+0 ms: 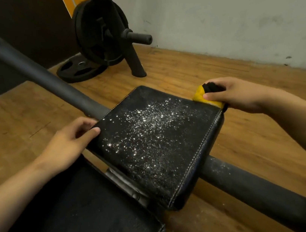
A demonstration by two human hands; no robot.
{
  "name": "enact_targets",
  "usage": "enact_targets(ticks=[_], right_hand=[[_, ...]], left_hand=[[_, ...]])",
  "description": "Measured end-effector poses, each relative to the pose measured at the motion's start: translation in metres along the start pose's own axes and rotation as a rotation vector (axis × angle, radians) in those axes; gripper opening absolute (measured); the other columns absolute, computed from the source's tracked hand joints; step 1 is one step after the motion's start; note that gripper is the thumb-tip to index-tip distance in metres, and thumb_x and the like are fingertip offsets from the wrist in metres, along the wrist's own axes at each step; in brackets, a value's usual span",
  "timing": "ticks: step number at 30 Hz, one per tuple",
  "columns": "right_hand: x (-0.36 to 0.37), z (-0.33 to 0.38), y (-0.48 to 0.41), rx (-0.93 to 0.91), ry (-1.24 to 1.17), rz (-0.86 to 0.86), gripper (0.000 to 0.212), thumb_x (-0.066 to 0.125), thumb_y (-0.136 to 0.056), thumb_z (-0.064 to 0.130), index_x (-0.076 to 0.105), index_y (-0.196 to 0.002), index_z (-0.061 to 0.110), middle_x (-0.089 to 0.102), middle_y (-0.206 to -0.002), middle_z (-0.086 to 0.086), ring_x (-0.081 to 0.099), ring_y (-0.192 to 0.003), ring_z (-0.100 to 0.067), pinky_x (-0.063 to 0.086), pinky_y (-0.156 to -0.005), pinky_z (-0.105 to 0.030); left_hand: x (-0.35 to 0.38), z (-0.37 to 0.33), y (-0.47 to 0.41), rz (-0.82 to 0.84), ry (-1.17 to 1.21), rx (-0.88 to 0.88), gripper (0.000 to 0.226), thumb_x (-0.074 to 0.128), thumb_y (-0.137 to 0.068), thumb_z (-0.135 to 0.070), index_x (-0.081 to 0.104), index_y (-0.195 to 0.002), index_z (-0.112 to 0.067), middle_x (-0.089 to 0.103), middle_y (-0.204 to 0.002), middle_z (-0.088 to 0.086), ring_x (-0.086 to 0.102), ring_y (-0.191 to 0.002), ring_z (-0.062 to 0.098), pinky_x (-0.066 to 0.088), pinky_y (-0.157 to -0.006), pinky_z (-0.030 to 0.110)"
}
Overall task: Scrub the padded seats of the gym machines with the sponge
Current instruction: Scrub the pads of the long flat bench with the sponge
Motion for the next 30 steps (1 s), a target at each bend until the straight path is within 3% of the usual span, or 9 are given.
enact_targets(ticks=[2,5,10,15,19,22,26,30], right_hand=[[0.011,0.013,-0.023,-0.009,0.005,0.021,0.019,0.057,-0.095,0.017,0.058,-0.113,0.02,0.062,-0.101,0.001,0.057,-0.09,-0.012,0.046,-0.07,-0.023],[0.03,0.034,-0.059,-0.017,0.073,0.017,0.022,0.056,-0.096,0.02,0.056,-0.118,0.021,0.059,-0.105,0.002,0.054,-0.091,-0.01,0.045,-0.074,-0.022],[0.042,0.035,-0.073,0.065,0.03,0.039,0.027,0.053,-0.098,0.023,0.052,-0.125,0.02,0.057,-0.101,0.003,0.054,-0.089,-0.009,0.045,-0.069,-0.022],[0.014,-0.002,-0.032,0.194,0.053,0.097,0.022,0.057,-0.095,0.027,0.059,-0.113,0.014,0.061,-0.107,-0.009,0.056,-0.097,-0.018,0.049,-0.091,-0.038],[-0.002,-0.027,0.018,0.292,-0.121,0.131,0.015,0.052,-0.096,0.017,0.062,-0.105,0.011,0.065,-0.093,-0.01,0.064,-0.074,-0.014,0.055,-0.062,-0.023],[-0.008,-0.032,0.036,0.297,-0.257,0.099,0.02,0.05,-0.096,0.015,0.059,-0.111,0.007,0.067,-0.098,-0.017,0.068,-0.074,-0.02,0.057,-0.062,-0.025],[-0.009,-0.021,0.02,0.274,-0.062,0.073,0.017,0.05,-0.098,0.022,0.058,-0.11,0.013,0.065,-0.096,-0.01,0.065,-0.074,-0.015,0.053,-0.062,-0.024],[0.0,-0.003,-0.022,0.264,0.078,0.117,0.021,0.052,-0.097,0.027,0.057,-0.114,0.016,0.064,-0.11,-0.008,0.062,-0.098,-0.021,0.052,-0.088,-0.036]], left_hand=[[0.004,0.007,-0.001,0.032,0.008,-0.023,0.044,0.051,-0.076,-0.067,0.063,-0.1,-0.033,0.069,-0.092,-0.009,0.066,-0.087,0.012,0.05,-0.086,0.036],[0.006,0.01,-0.003,-0.004,0.05,-0.002,0.054,0.044,-0.067,-0.073,0.063,-0.096,-0.032,0.068,-0.083,-0.009,0.064,-0.075,0.009,0.052,-0.079,0.038],[0.008,0.009,-0.002,-0.031,0.066,0.01,0.036,0.052,-0.081,-0.057,0.063,-0.096,-0.026,0.068,-0.086,-0.007,0.063,-0.077,0.01,0.049,-0.077,0.034],[0.008,0.007,-0.001,-0.067,0.006,0.036,0.014,0.054,-0.094,-0.04,0.061,-0.094,-0.028,0.065,-0.081,-0.006,0.059,-0.072,0.007,0.041,-0.066,0.025],[0.008,0.006,0.0,-0.054,-0.03,0.023,0.018,0.049,-0.094,-0.044,0.059,-0.097,-0.029,0.066,-0.086,-0.005,0.06,-0.078,0.01,0.042,-0.069,0.031],[0.008,0.007,0.002,-0.04,-0.042,0.021,0.021,0.047,-0.095,-0.047,0.059,-0.1,-0.03,0.066,-0.09,-0.005,0.06,-0.081,0.011,0.044,-0.074,0.034],[0.006,0.005,0.001,-0.052,-0.06,0.012,0.021,0.047,-0.094,-0.048,0.059,-0.098,-0.031,0.067,-0.088,-0.004,0.061,-0.084,0.013,0.049,-0.08,0.039],[0.006,0.005,0.001,-0.079,-0.029,0.032,0.02,0.048,-0.092,-0.049,0.058,-0.092,-0.031,0.068,-0.081,-0.005,0.063,-0.078,0.01,0.051,-0.077,0.043]])
Point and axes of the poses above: each hand's wrist, its own y-axis away from the middle knuckle, its own x-axis out of the palm, z = x × y, the point moved 4 cm from there along -y, towards the middle knuckle
